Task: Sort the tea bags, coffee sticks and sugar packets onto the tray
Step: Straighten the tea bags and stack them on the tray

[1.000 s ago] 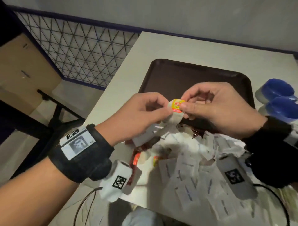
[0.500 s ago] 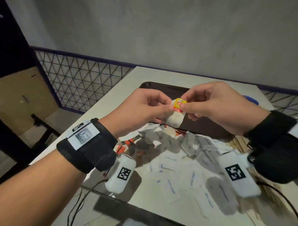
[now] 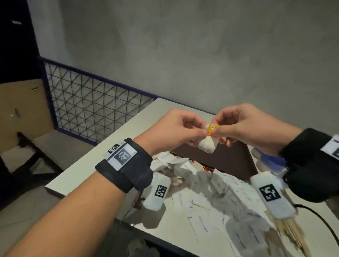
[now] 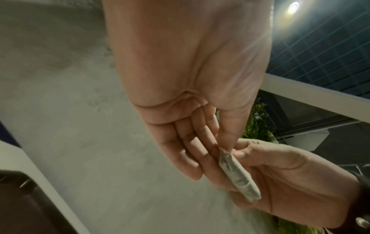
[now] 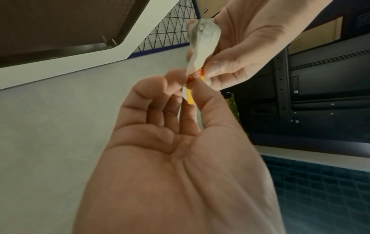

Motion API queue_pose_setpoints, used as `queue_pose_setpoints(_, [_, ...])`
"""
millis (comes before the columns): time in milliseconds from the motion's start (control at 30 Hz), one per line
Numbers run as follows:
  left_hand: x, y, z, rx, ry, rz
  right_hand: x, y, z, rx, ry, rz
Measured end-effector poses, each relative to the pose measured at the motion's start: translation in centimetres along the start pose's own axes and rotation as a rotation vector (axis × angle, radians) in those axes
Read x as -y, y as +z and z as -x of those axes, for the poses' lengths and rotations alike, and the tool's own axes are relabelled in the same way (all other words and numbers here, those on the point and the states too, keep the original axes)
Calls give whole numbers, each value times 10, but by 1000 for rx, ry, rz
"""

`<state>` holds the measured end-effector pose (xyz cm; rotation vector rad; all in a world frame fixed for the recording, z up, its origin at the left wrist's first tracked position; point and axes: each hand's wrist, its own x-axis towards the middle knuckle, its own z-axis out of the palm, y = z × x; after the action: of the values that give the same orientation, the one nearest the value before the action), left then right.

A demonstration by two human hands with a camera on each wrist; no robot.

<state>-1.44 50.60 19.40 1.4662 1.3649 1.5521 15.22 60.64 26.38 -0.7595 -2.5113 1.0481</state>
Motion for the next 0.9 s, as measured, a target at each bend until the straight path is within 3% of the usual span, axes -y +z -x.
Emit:
queue_pose_setpoints(233, [35, -71, -22, -97, 19, 159, 5, -11, -101, -19, 45, 70])
queue_pose_setpoints(367, [60, -93, -17, -197, -12, 263, -27, -8, -182, -45, 110, 174])
queue_pose_setpoints(567, [75, -99, -16, -243, -9, 230, -87, 29, -294, 10, 184, 302])
queue_pose_setpoints(767, [85, -105, -22, -343, -3, 232, -127, 58, -342, 79, 259, 296])
queue_pose_setpoints(900, [88, -110, -23, -415, 7, 220, -143, 67, -355, 32, 281, 310])
